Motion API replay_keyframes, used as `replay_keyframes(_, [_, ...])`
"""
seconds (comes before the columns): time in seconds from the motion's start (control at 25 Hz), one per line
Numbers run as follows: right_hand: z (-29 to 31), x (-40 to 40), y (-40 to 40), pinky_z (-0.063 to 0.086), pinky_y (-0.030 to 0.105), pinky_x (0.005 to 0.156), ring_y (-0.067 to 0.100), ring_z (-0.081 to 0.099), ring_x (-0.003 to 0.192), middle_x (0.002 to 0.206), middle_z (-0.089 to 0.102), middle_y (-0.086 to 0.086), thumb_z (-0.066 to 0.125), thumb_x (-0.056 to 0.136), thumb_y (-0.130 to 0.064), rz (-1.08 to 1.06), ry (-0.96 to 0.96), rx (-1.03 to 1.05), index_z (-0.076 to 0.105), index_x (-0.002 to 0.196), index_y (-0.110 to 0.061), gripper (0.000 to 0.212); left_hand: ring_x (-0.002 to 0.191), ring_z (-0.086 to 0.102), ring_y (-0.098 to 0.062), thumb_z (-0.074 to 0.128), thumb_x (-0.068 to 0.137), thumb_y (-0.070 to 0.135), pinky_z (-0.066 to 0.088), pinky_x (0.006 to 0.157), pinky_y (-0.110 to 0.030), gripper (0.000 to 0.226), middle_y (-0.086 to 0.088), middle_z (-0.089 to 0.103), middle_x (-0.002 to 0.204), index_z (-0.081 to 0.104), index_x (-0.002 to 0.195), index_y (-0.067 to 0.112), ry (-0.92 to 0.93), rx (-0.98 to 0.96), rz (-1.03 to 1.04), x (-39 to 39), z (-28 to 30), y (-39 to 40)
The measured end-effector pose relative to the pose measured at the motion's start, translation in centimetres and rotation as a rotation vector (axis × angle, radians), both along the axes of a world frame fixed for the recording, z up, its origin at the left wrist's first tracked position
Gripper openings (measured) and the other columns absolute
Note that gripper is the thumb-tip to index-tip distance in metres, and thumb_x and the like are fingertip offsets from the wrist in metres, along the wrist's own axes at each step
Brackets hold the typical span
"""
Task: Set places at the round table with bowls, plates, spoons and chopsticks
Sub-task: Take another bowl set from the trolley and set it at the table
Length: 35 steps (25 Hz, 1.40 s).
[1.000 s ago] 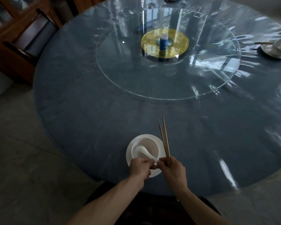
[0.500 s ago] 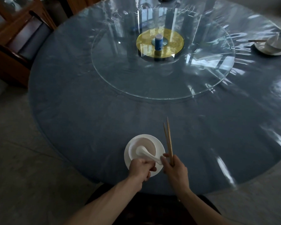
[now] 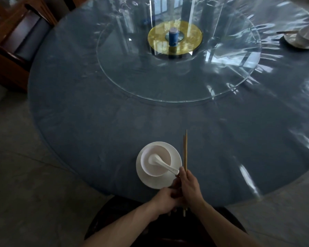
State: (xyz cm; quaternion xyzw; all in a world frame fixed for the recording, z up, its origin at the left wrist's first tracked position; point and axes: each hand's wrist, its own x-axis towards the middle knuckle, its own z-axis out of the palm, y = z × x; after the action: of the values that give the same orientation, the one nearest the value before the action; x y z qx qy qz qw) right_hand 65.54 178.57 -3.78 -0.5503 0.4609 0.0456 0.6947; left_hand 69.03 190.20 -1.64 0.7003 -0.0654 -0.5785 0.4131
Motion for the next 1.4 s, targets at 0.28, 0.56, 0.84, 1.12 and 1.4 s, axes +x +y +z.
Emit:
replay_keyframes(0.28, [-1.2, -1.0, -0.4, 0.054, 0.030, 0.062, 0.003, 0.065, 0.062, 0.069, 0.069, -0.008, 0.051, 0.094, -0.042, 0.284, 0.067, -0.314, 0.066, 0.079, -0.027, 0.025, 0.046, 0.050, -0.005, 0.067, 0.088, 0.030, 0.036, 0.041, -0.019, 0.023, 0.001, 0.065, 0.064, 0.073, 0.092, 0.008, -0.084, 0.066, 0.117, 0.3, -0.9, 0.6])
replay_keyframes(0.56, [-1.9, -2.9, -1.0, 0.045, 0.014, 0.052, -0.004, 0.064, 0.062, 0.070, 0.070, -0.020, 0.068, 0.085, -0.036, 0.424, 0.088, -0.340, 0.071, 0.075, -0.031, 0.011, 0.033, 0.040, -0.005, 0.068, 0.088, 0.030, 0.030, 0.036, -0.017, 0.031, 0.007, 0.048, 0.042, 0.070, 0.082, 0.000, -0.126, 0.139, 0.141, 0.4, -1.6, 0.8])
replay_keyframes(0.84, [-2.6, -2.8, -0.8, 0.054, 0.025, 0.058, 0.008, 0.070, 0.064, 0.072, 0.075, -0.009, 0.082, 0.071, -0.035, 0.354, 0.098, -0.232, 0.073, 0.080, -0.027, 0.015, 0.028, 0.036, 0.000, 0.069, 0.087, 0.032, 0.027, 0.033, -0.014, 0.029, 0.012, 0.043, 0.032, 0.067, 0.062, 0.018, -0.180, 0.216, 0.220, 0.6, -2.2, 1.3])
replay_keyframes(1.12, [-2.2, -3.1, -0.7, 0.058, 0.024, 0.061, 0.007, 0.071, 0.067, 0.074, 0.075, -0.009, 0.079, 0.076, -0.032, 0.355, 0.071, -0.165, 0.077, 0.076, -0.036, 0.004, 0.029, 0.041, 0.003, 0.066, 0.089, 0.024, 0.029, 0.033, -0.011, 0.019, 0.014, 0.049, 0.033, 0.074, 0.075, 0.016, -0.184, 0.193, 0.194, 0.7, -2.5, 1.3])
replay_keyframes(1.4, [-1.9, -3.0, -0.4, 0.053, 0.015, 0.057, 0.005, 0.071, 0.067, 0.074, 0.075, -0.009, 0.075, 0.080, -0.029, 0.359, 0.079, -0.168, 0.079, 0.078, -0.032, 0.005, 0.033, 0.044, 0.002, 0.066, 0.088, 0.029, 0.032, 0.038, -0.016, 0.024, 0.012, 0.052, 0.039, 0.075, 0.074, 0.012, -0.228, 0.204, 0.110, 1.0, -2.9, 1.6])
